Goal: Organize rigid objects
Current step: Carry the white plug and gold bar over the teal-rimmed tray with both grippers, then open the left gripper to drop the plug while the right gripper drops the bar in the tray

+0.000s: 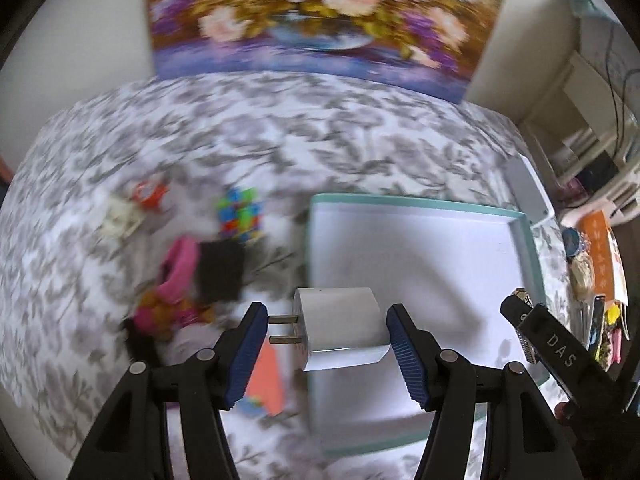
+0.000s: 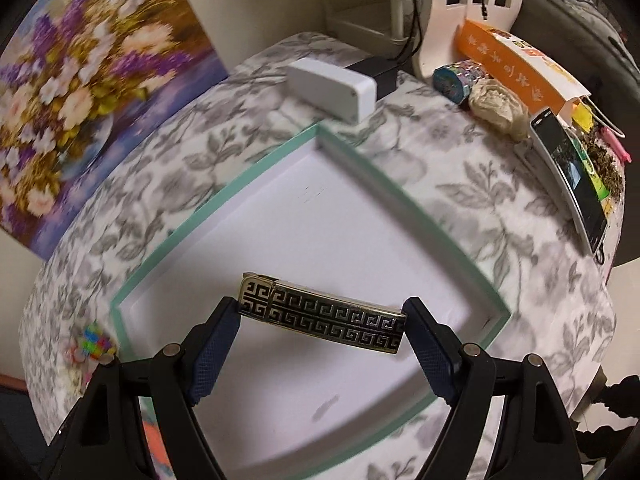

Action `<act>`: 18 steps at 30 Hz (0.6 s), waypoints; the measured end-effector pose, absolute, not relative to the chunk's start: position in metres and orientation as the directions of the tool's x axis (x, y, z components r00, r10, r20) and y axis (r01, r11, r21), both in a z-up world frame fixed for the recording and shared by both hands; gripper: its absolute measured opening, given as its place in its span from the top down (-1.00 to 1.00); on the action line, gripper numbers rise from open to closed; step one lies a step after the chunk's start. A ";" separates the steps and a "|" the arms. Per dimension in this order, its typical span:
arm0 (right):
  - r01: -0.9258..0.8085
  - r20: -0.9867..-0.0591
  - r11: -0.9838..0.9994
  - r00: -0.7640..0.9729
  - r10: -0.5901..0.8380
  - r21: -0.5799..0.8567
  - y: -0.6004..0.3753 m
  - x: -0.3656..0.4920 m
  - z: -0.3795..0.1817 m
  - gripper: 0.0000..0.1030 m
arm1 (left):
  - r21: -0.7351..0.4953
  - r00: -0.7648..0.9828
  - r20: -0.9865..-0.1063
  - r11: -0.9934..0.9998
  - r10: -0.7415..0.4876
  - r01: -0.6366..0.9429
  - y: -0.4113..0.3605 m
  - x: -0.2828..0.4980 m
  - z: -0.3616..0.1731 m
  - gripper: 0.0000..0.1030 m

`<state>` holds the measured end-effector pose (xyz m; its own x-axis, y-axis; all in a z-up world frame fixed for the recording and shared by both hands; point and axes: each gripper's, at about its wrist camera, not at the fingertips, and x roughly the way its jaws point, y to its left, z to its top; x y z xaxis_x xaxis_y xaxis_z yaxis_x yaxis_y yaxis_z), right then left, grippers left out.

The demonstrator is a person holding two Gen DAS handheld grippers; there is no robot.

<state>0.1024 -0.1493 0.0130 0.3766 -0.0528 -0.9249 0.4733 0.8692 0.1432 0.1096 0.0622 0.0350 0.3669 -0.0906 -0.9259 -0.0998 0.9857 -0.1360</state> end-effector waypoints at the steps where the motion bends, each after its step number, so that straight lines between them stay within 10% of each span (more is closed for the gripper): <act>1: 0.480 -0.926 0.866 0.373 -0.056 0.141 -0.153 0.104 0.012 -0.63 | -0.137 0.364 -0.927 0.986 -0.093 -0.096 0.058 0.114 0.032 -0.26; 18: 0.443 -0.928 0.893 0.360 -0.094 0.081 -0.163 0.127 0.002 -0.63 | -0.127 0.330 -0.940 0.987 -0.090 -0.094 0.030 0.160 -0.014 -0.26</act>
<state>0.1265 -0.1634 0.0015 0.3601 -0.0944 -0.9281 0.4429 0.8929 0.0810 0.1603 0.0302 -0.0139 0.3303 -0.0895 -0.9396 -0.0939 0.9874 -0.1270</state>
